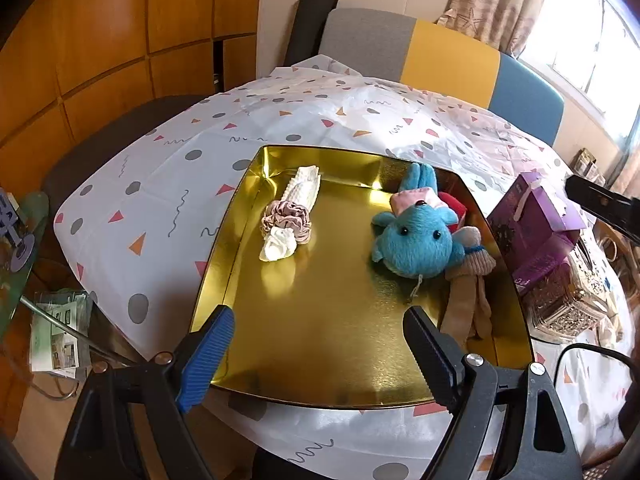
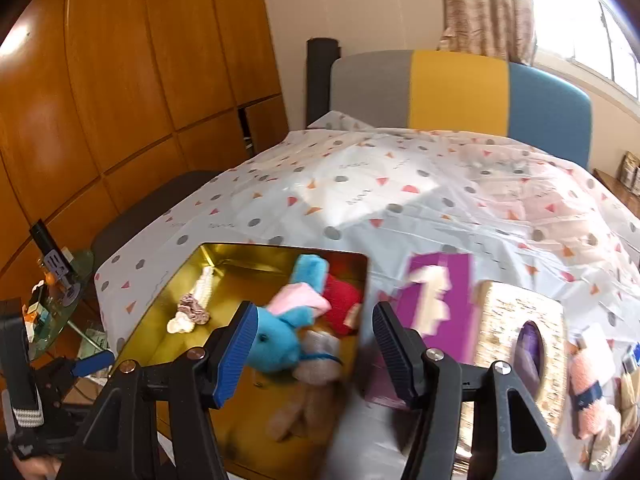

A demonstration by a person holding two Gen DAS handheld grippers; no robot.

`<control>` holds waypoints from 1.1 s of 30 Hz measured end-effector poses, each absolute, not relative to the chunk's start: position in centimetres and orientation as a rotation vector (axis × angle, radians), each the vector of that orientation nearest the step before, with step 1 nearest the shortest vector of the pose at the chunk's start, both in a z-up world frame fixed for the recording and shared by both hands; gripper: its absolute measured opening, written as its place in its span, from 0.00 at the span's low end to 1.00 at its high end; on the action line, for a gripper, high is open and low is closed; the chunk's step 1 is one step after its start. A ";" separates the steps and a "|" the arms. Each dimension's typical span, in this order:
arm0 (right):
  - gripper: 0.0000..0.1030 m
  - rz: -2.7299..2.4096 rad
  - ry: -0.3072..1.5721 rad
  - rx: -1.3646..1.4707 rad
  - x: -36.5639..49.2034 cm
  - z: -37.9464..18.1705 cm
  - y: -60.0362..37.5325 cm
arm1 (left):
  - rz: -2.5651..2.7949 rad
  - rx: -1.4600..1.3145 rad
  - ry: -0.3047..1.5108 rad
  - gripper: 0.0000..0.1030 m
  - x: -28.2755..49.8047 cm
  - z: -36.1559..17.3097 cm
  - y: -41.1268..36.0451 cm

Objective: Organize soft objects
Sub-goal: 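Move both tools back toward the remaining items on the bed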

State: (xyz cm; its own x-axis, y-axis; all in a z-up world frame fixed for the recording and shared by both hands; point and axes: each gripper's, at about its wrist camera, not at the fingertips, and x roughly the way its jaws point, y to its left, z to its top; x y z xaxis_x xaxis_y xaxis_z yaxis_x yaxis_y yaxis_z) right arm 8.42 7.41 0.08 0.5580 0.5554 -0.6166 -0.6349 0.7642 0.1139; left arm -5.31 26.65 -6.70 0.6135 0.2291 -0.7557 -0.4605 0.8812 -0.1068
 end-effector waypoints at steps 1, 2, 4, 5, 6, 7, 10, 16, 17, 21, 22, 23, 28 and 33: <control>0.59 0.691 0.674 -0.125 8.5 0.2 6.6 | 0.404 -0.298 0.819 0.84 -5.3 -6.7 26.5; 0.59 0.679 0.667 -0.121 8.5 0.4 5.9 | 0.403 -0.292 0.819 0.84 -5.3 -6.6 26.4; 0.59 0.654 0.655 -0.109 8.6 0.6 4.2 | 0.398 -0.283 0.816 0.84 -5.3 -6.5 26.1; 0.59 0.634 0.648 -0.100 8.8 0.8 3.1 | 0.395 -0.278 0.815 0.84 -5.3 -6.4 25.9; 0.59 0.617 0.643 -0.094 8.9 1.0 2.3 | 0.392 -0.270 0.814 0.84 -5.2 -6.4 25.7; 0.59 0.593 0.633 -0.085 9.1 1.2 1.2 | 0.389 -0.263 0.815 0.84 -5.2 -6.4 25.6; 0.59 0.525 0.615 -0.072 9.7 1.5 -2.0 | 0.378 -0.248 0.816 0.84 -5.1 -6.3 25.1; 0.59 0.331 0.621 -0.034 11.8 1.3 -10.3 | 0.360 -0.224 0.832 0.84 -4.6 -6.5 24.1; 0.59 0.284 0.624 -0.020 12.2 1.0 -12.1 | 0.356 -0.224 0.833 0.84 -4.6 -6.5 24.0; 0.59 0.061 0.629 0.063 14.0 -0.6 -19.2 | 0.324 -0.211 0.829 0.84 -4.5 -6.3 23.2; 0.59 -0.008 0.627 0.092 14.5 -1.2 -21.3 | 0.316 -0.205 0.822 0.84 -4.5 -6.2 22.8; 0.59 -0.071 0.630 0.123 14.9 -1.8 -23.2 | 0.303 -0.204 0.819 0.84 -4.4 -6.0 22.6; 0.59 -0.320 0.719 0.496 15.0 -5.5 -32.8 | 0.203 -0.166 0.780 0.84 -3.6 -4.2 19.9; 0.59 -0.349 0.811 0.736 14.4 -8.3 -36.4 | 0.075 -0.100 0.762 0.84 -2.1 -2.2 15.5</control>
State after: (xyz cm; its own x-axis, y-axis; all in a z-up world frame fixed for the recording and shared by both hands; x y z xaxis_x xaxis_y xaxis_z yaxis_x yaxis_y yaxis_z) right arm 14.42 -36.35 -8.31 0.6512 -0.0097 -0.7588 0.5439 0.7033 0.4578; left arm -2.09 15.54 -2.23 0.7210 0.0317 -0.6922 -0.1042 0.9925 -0.0631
